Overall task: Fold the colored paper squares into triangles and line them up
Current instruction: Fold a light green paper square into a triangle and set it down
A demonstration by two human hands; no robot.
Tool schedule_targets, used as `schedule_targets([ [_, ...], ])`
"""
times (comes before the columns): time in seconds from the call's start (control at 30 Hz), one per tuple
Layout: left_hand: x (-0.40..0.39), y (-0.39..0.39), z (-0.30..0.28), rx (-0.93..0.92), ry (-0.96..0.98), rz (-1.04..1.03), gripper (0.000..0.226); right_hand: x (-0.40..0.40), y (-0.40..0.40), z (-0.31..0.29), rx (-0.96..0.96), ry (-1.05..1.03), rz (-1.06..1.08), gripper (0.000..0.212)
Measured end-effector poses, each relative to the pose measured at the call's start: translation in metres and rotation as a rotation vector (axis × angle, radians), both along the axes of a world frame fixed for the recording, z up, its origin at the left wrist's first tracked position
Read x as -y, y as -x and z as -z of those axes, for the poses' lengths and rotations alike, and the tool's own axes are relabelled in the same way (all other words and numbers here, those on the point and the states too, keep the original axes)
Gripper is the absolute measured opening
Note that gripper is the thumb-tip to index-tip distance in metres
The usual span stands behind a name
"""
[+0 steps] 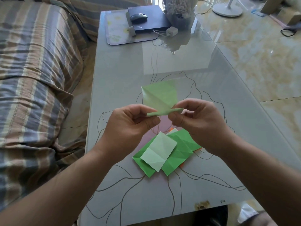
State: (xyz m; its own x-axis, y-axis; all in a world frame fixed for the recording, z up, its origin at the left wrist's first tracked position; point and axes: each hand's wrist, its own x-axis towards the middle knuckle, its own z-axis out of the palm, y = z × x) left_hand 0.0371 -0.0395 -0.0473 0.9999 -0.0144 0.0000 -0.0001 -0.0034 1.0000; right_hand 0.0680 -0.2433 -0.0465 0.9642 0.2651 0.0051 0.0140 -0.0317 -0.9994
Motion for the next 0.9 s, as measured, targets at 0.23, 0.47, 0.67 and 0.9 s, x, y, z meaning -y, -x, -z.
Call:
schedule_targets([
  [0.23, 0.007, 0.002, -0.001, -0.077, 0.109, -0.070, 0.021, 0.001, 0.001, 0.005, 0.078, 0.078, 0.075, 0.015],
  [0.47, 0.018, 0.005, -0.002, -0.250, 0.363, -0.190, 0.043, -0.010, 0.006, 0.011, 0.070, -0.011, 0.191, 0.030],
  [0.67, 0.018, 0.002, -0.002, -0.366, 0.513, -0.244, 0.061, -0.010, 0.006, 0.010, -0.094, -0.064, 0.216, 0.044],
  [0.9, 0.015, 0.000, -0.004, -0.405, 0.487, -0.257, 0.058, -0.011, 0.005, 0.004, -0.229, -0.162, 0.168, 0.022],
])
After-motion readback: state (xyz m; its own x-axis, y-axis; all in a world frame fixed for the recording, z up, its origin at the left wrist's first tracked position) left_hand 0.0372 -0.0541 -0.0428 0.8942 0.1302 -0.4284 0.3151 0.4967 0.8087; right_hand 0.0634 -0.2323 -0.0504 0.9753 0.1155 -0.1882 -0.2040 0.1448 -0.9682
